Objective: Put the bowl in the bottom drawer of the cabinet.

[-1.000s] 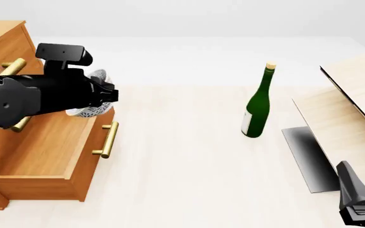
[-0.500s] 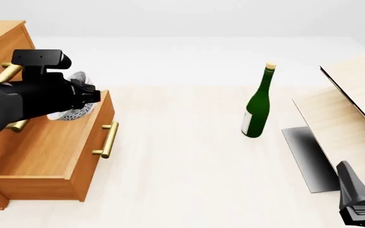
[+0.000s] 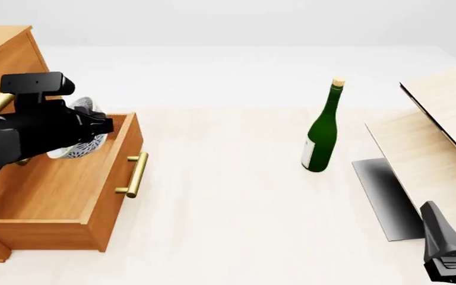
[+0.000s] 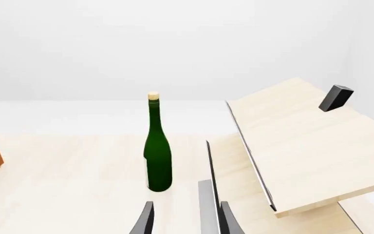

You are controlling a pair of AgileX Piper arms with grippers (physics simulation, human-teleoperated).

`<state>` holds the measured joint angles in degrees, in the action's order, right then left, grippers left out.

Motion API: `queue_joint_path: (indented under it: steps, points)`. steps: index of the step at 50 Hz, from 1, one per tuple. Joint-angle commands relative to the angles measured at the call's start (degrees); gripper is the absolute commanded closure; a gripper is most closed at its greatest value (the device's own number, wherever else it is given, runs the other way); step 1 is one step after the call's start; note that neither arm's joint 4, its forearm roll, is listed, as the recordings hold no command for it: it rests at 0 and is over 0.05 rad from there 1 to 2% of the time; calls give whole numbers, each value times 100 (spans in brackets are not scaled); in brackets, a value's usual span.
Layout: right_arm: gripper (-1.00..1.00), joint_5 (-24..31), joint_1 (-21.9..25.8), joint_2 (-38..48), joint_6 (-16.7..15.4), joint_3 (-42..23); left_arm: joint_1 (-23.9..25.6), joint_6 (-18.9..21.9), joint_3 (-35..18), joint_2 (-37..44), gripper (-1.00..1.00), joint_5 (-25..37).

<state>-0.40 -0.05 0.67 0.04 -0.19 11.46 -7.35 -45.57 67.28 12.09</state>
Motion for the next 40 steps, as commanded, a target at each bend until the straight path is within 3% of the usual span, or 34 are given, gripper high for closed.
queue_joint_path:
  steps: [1,40]
  points:
    - [-100,0,0,0,0,0,-112,-53,168,-42,100,-137]
    - [-100,0,0,-1,2,0,-379,-56,627,38,100,-392]
